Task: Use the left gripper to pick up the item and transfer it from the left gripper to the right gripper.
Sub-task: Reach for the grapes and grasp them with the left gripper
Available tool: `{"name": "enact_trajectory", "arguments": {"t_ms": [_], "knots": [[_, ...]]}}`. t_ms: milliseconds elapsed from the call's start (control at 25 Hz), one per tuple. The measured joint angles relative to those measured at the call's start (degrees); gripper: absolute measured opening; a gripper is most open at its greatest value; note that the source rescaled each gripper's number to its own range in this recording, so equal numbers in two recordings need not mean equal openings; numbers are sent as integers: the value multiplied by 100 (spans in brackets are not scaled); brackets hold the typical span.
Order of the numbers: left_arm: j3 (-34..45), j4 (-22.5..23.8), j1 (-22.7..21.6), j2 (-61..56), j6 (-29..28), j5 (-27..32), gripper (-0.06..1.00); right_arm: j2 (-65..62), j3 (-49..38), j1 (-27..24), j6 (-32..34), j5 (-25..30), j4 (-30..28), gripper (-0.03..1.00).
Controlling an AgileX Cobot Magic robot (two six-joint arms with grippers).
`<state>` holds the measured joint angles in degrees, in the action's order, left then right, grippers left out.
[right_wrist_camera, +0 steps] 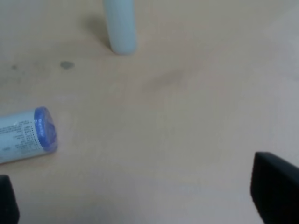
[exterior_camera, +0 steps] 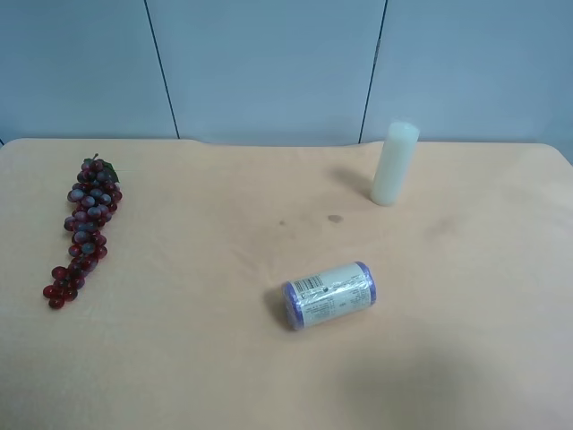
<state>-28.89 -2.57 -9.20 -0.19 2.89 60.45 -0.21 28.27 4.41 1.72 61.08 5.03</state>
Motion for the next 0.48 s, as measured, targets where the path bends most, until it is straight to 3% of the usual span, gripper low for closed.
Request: {"name": "enact_trajectory", "arguments": {"t_ms": [240, 480], "knots": [[-51, 2, 0, 125, 0, 23, 100, 0, 0, 0, 0, 0, 0, 100], [-911, -52, 0, 1845, 57, 169, 100, 0, 0, 0, 0, 0, 0, 100]]}}
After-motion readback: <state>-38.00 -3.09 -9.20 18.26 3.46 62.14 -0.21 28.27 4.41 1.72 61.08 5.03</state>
